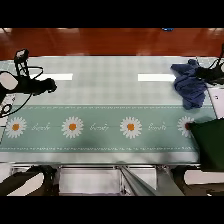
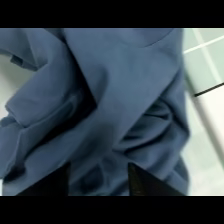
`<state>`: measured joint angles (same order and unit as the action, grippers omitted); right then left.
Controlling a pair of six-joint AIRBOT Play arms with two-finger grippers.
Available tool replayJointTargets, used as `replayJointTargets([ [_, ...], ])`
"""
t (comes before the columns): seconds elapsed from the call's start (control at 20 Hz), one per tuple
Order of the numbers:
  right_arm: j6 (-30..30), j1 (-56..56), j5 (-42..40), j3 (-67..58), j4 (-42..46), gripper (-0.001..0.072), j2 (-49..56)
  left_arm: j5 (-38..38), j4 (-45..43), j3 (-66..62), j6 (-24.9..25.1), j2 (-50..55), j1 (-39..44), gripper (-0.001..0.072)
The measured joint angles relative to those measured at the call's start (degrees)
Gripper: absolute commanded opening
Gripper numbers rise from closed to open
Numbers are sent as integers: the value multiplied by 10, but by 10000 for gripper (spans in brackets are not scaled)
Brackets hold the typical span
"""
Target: Fold the shirts.
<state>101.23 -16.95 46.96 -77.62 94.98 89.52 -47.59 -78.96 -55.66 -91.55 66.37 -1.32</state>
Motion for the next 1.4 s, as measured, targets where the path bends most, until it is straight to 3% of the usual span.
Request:
replayJointTargets([
  [0.25,-13,-17,-46,-32,-96,406,80,40,46,14,1,14,-2,507],
  [0.3,-14,-17,-47,-41,-109,347,95,43,51,15,2,17,-2,507],
  [0.35,-16,-16,-46,-51,-120,158,109,45,54,16,2,21,-2,507],
  [0.4,-17,-13,-42,-59,-128,23,120,49,59,17,2,25,-1,507],
  [0.6,-50,-3,-7,-87,-146,22,128,39,66,7,15,32,-5,506],
  [0.85,-114,13,48,-144,-151,21,38,-19,48,-61,41,-3,-39,505],
  [1.15,-151,60,82,-212,-162,20,-130,-31,40,-101,43,-133,-65,505],
  [1.4,-163,136,96,-284,-164,20,-223,-53,44,-62,38,-243,-65,505],
])
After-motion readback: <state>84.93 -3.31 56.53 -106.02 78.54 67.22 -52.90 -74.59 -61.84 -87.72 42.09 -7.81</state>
